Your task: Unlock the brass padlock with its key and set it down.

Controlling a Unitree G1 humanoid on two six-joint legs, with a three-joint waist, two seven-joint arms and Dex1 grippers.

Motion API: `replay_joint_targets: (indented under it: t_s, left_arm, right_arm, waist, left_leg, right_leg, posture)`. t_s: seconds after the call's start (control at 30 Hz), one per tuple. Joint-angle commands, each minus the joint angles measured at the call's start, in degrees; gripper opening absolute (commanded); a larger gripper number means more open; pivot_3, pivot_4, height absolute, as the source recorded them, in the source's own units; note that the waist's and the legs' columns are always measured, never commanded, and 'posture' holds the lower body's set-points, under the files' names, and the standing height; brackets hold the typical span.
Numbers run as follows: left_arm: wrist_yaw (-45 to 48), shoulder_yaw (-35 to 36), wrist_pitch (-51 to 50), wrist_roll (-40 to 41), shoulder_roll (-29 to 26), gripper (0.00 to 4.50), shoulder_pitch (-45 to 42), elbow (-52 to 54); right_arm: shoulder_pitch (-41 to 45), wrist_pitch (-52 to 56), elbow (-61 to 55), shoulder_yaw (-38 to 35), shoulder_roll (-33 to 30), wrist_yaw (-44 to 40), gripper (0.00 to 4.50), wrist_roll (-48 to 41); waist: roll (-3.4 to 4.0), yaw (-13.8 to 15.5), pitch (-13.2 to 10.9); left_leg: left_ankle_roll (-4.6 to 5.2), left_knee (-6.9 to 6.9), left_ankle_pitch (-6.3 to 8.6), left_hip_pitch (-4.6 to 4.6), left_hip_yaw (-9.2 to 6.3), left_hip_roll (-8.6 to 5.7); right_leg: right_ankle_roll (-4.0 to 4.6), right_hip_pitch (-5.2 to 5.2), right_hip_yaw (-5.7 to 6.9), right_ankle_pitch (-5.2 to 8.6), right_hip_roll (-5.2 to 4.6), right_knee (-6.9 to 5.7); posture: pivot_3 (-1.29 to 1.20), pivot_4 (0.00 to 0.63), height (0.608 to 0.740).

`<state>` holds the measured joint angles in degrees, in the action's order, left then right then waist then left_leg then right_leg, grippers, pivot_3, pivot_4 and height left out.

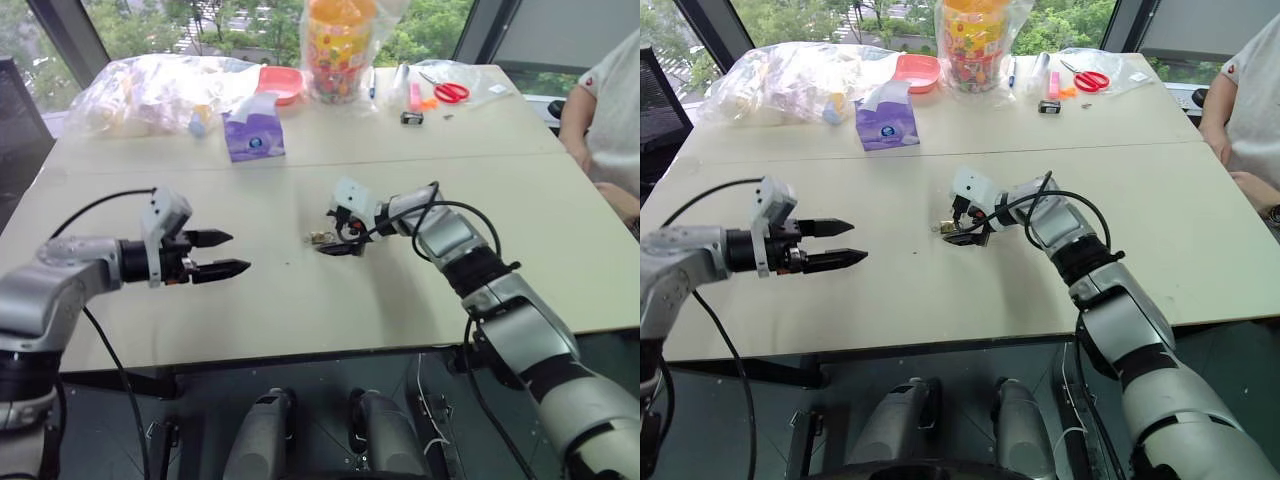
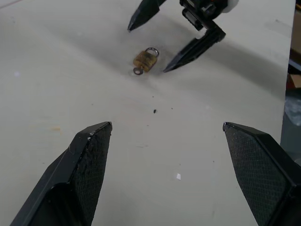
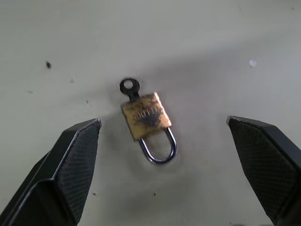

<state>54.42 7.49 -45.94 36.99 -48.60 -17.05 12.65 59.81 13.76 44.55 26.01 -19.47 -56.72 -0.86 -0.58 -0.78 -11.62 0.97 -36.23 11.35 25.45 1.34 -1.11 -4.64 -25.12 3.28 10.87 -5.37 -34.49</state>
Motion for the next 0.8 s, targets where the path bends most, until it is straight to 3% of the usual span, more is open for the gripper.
replay_joint_targets:
  t_s: [0.03, 0.13, 0.27, 0.33, 0.47, 0.57, 0.67, 0.8]
  left_arm:
    - [-2.24, 3.02, -0.16, 1.23, 0.46, 3.95, 1.24, 3.89]
    - [-3.51, 3.44, -0.4, 1.48, 1.05, 3.98, 1.72, 4.36]
    - [-4.32, 3.07, -0.25, 1.39, 1.69, 3.98, 1.41, 3.61]
    - [-4.57, 2.71, -0.33, 1.32, 1.85, 3.98, 1.19, 3.59]
    - [-4.58, 2.36, 0.12, 0.99, 2.0, 3.98, 0.73, 2.6]
    - [-5.22, 3.27, 0.3, 2.7, 5.27, 3.98, -3.33, -1.97]
    - [-5.76, 5.04, -1.33, 6.06, 9.51, 3.98, -8.98, -7.21]
    - [-6.48, 5.23, -1.92, 7.55, 13.89, 3.98, -14.58, -12.81]
  right_arm:
    - [2.9, -4.51, 6.71, -0.4, 2.15, -1.84, 4.5, 2.87]
    - [4.6, -7.35, 12.31, -1.64, 4.73, -0.47, 3.62, 4.18]
    - [6.69, -11.28, 17.77, -3.34, 7.71, 0.06, 1.51, 5.35]
    - [7.17, -12.38, 19.31, -3.77, 8.37, 0.1, 0.7, 6.14]
    - [6.63, -14.89, 18.06, -5.07, 7.65, -1.38, 0.7, 6.49]
    - [4.25, -19.1, 7.91, -7.14, 4.11, 0.71, 0.7, 6.39]
    - [-0.97, -22.77, -8.13, -8.29, 0.2, 2.78, 0.7, 6.97]
    - [-8.41, -18.72, -28.6, -9.41, -3.69, 4.71, 0.7, 7.93]
  waist:
    - [0.0, -0.22, 0.0]
    - [-0.03, -0.35, 0.02]
    - [-0.03, -0.47, 0.02]
    - [-0.03, -0.47, 0.02]
    - [-0.03, -0.44, 0.02]
    - [-0.01, 0.17, 0.01]
    - [-0.04, 0.25, 0.01]
    - [-0.08, 0.11, 0.03]
  left_leg:
    - [-0.01, 0.0, -0.01, -0.05, 0.01, 0.0]
    - [-0.08, -0.01, -0.05, -0.18, 0.01, 0.01]
    - [-0.25, -0.01, -0.14, -0.51, 0.01, 0.05]
    - [-0.3, 0.0, -0.17, -0.66, 0.0, 0.12]
    - [-0.32, 0.02, -0.17, -0.8, 0.02, 0.19]
    - [-0.33, 0.04, -0.17, -0.78, 0.02, 0.19]
    - [-0.32, 0.0, -0.18, -0.67, 0.0, 0.12]
    - [-0.31, 0.01, -0.18, -0.65, 0.01, 0.05]
  right_leg:
    - [0.0, 0.01, -0.01, 0.0, 0.0, -0.03]
    - [0.0, 0.02, -0.04, 0.0, 0.01, -0.23]
    - [0.21, 0.11, -0.12, 0.11, 0.03, -0.63]
    - [0.28, 0.22, -0.12, 0.09, 0.09, -0.65]
    - [0.33, 0.32, -0.18, 0.08, 0.15, -0.64]
    - [0.32, 0.3, -0.19, 0.08, 0.14, -0.64]
    - [0.27, 0.26, -0.18, 0.1, 0.1, -0.64]
    - [-0.03, 0.26, -0.18, 0.02, 0.04, -0.66]
  posture:
    - [0.0, 0.15, 0.74]
    - [0.0, 0.15, 0.74]
    - [0.0, 0.15, 0.74]
    - [0.0, 0.15, 0.74]
    - [0.0, 0.15, 0.74]
    - [0.0, 0.15, 0.74]
    - [0.0, 0.15, 0.74]
    - [0.0, 0.15, 0.74]
